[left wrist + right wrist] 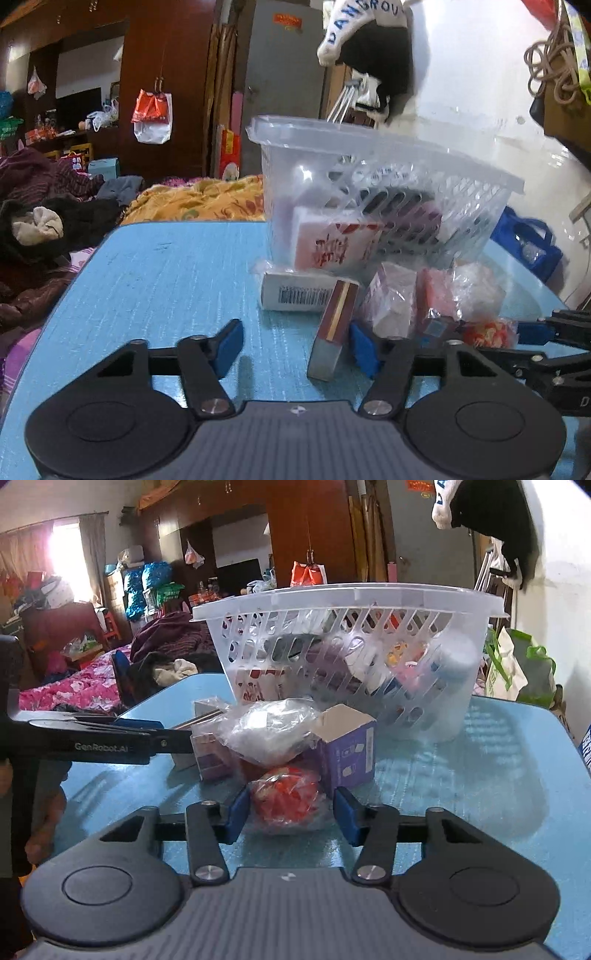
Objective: Organize objects
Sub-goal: 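Grasp the narrow brown box with the left gripper while the right grasps the second red candy bag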
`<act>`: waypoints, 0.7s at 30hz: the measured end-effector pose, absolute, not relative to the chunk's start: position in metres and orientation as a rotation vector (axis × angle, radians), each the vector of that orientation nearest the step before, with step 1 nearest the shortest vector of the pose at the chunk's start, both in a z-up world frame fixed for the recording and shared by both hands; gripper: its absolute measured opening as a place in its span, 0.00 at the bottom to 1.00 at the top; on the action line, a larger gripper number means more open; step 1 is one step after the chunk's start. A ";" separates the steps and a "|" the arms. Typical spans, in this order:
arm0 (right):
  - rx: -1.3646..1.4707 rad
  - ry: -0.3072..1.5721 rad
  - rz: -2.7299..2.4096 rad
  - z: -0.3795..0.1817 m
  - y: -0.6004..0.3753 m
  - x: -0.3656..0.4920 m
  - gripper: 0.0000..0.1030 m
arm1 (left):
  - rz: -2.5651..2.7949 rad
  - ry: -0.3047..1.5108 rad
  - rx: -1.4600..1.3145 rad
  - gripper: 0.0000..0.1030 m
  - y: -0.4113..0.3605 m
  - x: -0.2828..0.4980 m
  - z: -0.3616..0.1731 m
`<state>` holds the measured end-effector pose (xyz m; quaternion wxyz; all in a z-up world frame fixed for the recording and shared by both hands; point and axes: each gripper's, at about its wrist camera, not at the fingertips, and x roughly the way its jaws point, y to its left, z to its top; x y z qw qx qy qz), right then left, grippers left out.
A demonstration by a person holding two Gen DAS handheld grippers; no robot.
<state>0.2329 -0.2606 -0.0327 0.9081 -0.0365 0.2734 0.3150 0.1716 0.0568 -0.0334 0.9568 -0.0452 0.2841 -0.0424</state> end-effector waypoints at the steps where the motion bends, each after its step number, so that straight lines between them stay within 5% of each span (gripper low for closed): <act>1: -0.071 0.560 0.650 -0.033 -0.261 0.233 0.49 | -0.092 0.583 -0.090 0.53 0.056 0.174 -0.034; 3: -0.057 0.545 0.649 -0.032 -0.264 0.231 0.49 | -0.093 0.585 -0.079 0.51 0.054 0.173 -0.034; 8: -0.057 0.525 0.651 -0.030 -0.264 0.228 0.49 | -0.132 0.581 -0.070 0.24 0.048 0.172 -0.034; 21: 0.002 0.334 0.631 -0.025 -0.281 0.209 0.48 | -0.198 0.427 -0.116 0.18 0.054 0.149 -0.026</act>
